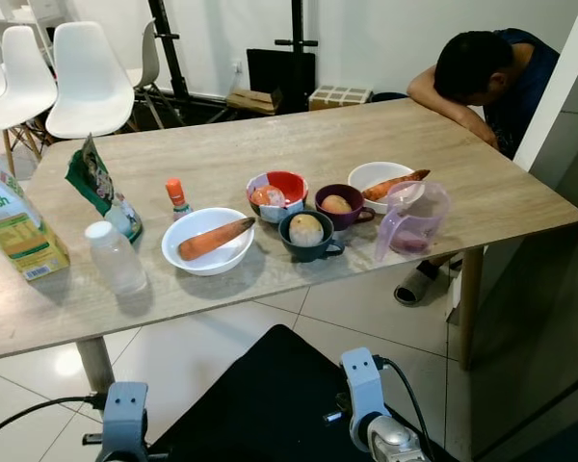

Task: Restocking fridge

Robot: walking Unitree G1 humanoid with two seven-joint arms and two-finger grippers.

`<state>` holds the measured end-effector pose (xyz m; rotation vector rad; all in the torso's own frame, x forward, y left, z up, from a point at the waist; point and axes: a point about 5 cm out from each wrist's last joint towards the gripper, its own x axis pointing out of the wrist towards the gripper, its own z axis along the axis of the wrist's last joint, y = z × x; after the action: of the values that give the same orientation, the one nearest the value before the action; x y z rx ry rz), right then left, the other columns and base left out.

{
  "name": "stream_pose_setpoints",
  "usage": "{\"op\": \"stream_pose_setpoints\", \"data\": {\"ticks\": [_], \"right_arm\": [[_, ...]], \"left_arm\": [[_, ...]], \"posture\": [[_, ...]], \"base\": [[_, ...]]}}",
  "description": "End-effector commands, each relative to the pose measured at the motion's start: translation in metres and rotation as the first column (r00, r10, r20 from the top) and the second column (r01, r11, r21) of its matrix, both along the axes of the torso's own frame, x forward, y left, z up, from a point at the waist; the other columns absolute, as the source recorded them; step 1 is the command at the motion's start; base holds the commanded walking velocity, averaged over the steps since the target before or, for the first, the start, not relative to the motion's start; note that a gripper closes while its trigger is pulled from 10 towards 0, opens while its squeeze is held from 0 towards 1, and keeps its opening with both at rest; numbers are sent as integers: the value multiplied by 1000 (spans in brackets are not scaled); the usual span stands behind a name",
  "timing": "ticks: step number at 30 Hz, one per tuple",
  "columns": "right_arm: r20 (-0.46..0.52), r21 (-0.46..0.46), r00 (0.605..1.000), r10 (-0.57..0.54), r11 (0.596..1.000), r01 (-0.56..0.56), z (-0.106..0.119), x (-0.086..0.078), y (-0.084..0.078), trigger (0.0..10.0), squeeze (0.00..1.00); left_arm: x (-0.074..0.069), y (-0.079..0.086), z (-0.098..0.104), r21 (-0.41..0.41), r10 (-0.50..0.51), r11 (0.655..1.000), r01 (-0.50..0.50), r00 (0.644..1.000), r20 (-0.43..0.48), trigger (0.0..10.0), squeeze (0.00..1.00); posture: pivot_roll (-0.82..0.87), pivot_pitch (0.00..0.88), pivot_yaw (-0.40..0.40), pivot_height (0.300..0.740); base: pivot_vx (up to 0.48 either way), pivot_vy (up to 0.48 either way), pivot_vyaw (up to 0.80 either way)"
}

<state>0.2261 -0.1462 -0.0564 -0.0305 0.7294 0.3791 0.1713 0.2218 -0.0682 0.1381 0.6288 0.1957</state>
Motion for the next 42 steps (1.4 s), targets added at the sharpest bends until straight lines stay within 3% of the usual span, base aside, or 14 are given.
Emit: {"op": "stream_pose_setpoints", "data": {"ticks": [1, 27, 42], "right_arm": [[-20, -2, 1000, -4, 1000, 4, -3, -4, 1, 10000, 0], [-17, -16, 999, -27, 1000, 27, 0, 2, -6, 10000, 0], [-5, -26, 999, -46, 999, 46, 3, 6, -13, 10000, 0]], "left_arm": [[-3, 7, -2, 12, -4, 1000, 4, 999, -34, 10000, 0], [-2, 3, -8, 1, -15, 1000, 16, 991, -130, 10000, 0], [3, 0, -7, -3, -34, 999, 34, 990, -136, 10000, 0]], "posture": [[-127, 0, 24, 740], [-147, 0, 26, 740], [-172, 0, 42, 740]], "base": [[0, 0, 0], [0, 0, 0], [0, 0, 0]]}}
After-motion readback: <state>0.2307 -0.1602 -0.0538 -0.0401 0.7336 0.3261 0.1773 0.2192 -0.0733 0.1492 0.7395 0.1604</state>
